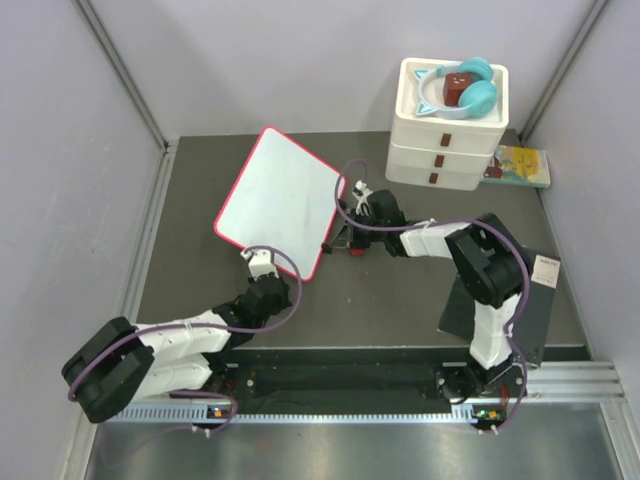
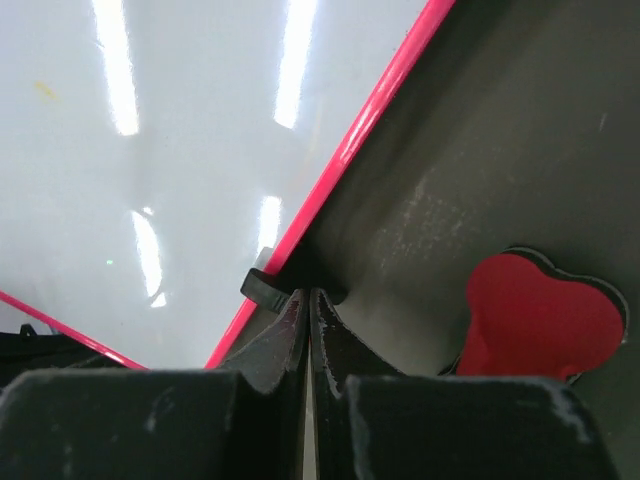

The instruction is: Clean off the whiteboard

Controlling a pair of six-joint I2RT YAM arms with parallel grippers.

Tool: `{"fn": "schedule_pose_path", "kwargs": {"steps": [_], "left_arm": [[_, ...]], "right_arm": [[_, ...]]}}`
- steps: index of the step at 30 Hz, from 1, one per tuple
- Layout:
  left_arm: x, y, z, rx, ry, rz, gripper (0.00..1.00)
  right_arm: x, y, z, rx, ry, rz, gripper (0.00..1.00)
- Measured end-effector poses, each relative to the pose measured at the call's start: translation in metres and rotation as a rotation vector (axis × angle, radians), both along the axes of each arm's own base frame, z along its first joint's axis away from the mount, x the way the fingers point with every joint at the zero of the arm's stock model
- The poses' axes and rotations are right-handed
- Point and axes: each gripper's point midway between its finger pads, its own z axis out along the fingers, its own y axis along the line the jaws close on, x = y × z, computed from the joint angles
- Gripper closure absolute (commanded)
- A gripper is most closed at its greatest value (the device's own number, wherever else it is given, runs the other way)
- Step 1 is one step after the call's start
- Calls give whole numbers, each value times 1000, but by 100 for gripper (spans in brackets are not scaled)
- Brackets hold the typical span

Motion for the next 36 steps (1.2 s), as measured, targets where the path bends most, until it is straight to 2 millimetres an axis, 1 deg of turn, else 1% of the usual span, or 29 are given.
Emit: {"fn": "schedule_pose_path", "kwargs": {"steps": [2, 6, 10, 12, 17, 21, 32, 36], "left_arm": [[0, 0, -2, 7, 4, 2, 100], [2, 3, -7, 33, 14, 19, 100], [7, 1, -10, 56, 26, 29, 100], [11, -1, -10, 65, 29, 35, 100], [20, -7, -8, 85, 29, 46, 100], [26, -10, -12, 108, 40, 51, 100], [30, -3, -12, 125, 37, 76, 100], [36, -6, -12, 145, 38, 70, 100]], "right_arm": [[3, 0, -4, -8, 0, -5, 100], [10, 4, -4, -5, -12, -9, 100], [10, 4, -16, -19, 7, -10, 100], [8, 3, -20, -25, 17, -9, 100], [8, 4, -19, -23, 17, -8, 100], [9, 3, -20, -25, 17, -11, 100], [8, 4, -19, -20, 18, -7, 100], [8, 4, -20, -20, 18, -7, 100]]}}
